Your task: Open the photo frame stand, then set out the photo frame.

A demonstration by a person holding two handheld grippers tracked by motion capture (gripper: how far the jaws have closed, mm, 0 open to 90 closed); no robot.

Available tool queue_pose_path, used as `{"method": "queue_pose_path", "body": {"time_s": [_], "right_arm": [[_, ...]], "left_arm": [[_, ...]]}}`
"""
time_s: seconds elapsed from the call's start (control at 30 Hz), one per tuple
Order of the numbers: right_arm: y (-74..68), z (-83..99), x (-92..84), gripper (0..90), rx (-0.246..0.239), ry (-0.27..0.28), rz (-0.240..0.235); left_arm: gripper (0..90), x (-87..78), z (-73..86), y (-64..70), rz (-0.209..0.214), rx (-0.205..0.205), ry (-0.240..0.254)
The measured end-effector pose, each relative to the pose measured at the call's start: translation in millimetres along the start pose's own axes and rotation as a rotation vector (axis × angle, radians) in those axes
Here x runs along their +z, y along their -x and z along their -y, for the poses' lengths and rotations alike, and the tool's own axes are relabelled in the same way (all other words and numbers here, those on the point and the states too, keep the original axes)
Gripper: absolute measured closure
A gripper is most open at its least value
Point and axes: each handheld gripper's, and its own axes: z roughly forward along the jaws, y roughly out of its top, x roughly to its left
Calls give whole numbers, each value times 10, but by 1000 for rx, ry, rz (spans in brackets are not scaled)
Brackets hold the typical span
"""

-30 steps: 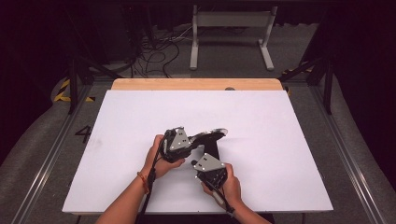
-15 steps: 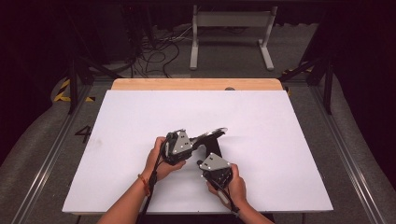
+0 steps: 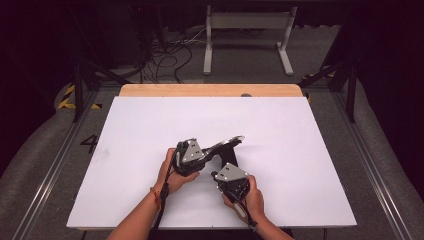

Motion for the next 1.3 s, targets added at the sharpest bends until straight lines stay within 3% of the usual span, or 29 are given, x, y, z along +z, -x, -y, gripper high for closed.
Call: {"method": "queue_pose_path", "body": {"time_s": [0.37, 0.8, 1.0, 1.2, 1.3], "right_arm": [[33, 29, -23, 900, 31, 2, -7], [60, 46, -51, 900, 31, -5, -18], [88, 77, -102, 900, 34, -9, -13], [155, 120, -167, 900, 57, -11, -12], [187, 137, -184, 900, 72, -7, -13]], "left_arm": [[778, -6, -17, 37, -18, 37, -21], [781, -37, -42, 88, -33, 60, -55], [781, -65, -66, 151, -36, 92, -77], [777, -68, -76, 205, -48, 102, -83], [772, -64, -70, 216, -43, 87, -74]]}}
